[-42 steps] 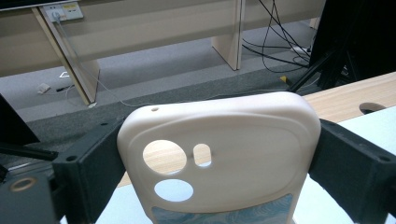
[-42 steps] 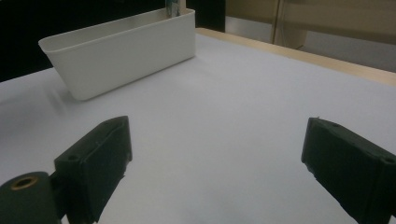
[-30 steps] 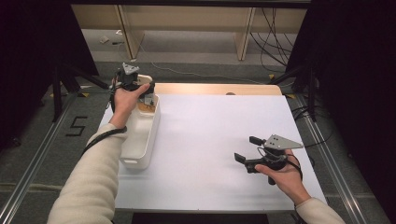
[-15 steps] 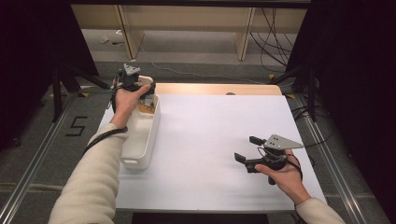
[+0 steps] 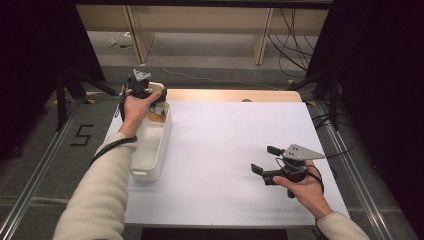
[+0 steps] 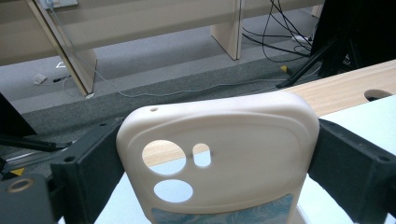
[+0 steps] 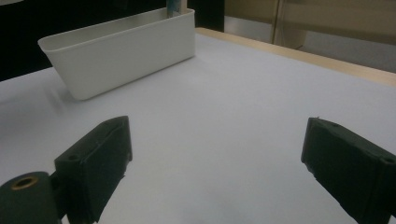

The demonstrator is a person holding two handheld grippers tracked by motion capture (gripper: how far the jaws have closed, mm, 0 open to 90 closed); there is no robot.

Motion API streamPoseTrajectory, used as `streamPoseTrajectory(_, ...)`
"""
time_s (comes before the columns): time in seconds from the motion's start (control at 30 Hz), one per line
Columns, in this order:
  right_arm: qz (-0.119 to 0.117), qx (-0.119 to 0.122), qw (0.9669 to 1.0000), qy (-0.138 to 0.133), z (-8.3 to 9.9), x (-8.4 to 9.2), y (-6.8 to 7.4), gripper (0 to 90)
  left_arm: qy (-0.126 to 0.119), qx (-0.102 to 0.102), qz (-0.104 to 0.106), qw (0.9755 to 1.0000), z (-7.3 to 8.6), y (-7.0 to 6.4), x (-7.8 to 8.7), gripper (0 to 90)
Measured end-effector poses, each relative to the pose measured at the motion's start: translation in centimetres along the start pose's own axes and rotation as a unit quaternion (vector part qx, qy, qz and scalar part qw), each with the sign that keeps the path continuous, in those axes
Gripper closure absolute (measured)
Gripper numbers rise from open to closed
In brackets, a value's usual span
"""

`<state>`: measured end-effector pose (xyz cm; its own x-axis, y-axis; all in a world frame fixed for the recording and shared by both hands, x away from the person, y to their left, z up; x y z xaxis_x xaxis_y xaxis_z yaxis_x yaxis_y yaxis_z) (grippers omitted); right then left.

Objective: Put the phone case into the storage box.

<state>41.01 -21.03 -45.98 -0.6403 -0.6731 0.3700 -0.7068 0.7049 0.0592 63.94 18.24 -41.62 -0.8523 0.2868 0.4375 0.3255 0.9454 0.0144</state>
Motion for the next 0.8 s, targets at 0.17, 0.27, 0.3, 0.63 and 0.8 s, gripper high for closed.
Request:
streamPoseTrajectory(0.17,0.0,0.0,1.0,0.0,0.0,-0.01,-0.01,9.5,0.003,0.001,0.0,1.0,0.11,0.01,-0.11,8.2)
streamPoseTrajectory(0.27,-0.001,-0.001,1.0,-0.001,0.02,-0.05,0.05,9.5,0.004,0.001,-0.001,1.0,0.13,-0.03,-0.2,8.2)
streamPoseTrajectory(0.3,-0.002,-0.001,1.0,-0.001,0.01,-0.05,0.06,9.5,0.006,0.0,-0.001,1.0,0.16,-0.04,-0.22,8.2)
streamPoseTrajectory(0.63,-0.002,0.0,1.0,-0.001,0.0,-0.02,0.04,9.7,0.01,0.003,0.0,0.9999,0.49,-0.1,-0.42,8.1)
streamPoseTrajectory(0.8,-0.002,0.0,1.0,0.0,0.0,0.0,0.03,9.8,0.011,0.004,0.0,0.9999,0.6,-0.06,-0.52,8.0)
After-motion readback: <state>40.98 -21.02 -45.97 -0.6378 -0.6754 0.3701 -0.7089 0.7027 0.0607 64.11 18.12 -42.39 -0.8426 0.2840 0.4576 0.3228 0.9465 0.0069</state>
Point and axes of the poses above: each handheld gripper's, and its own axes: x roughly backward along the jaws, z roughly out of its underside, y roughly to its left, the point moved 7 cm from there along -x, roughly forward along the jaws, and after that the axes turned 3 degrees about z, right-handed, at the moved point
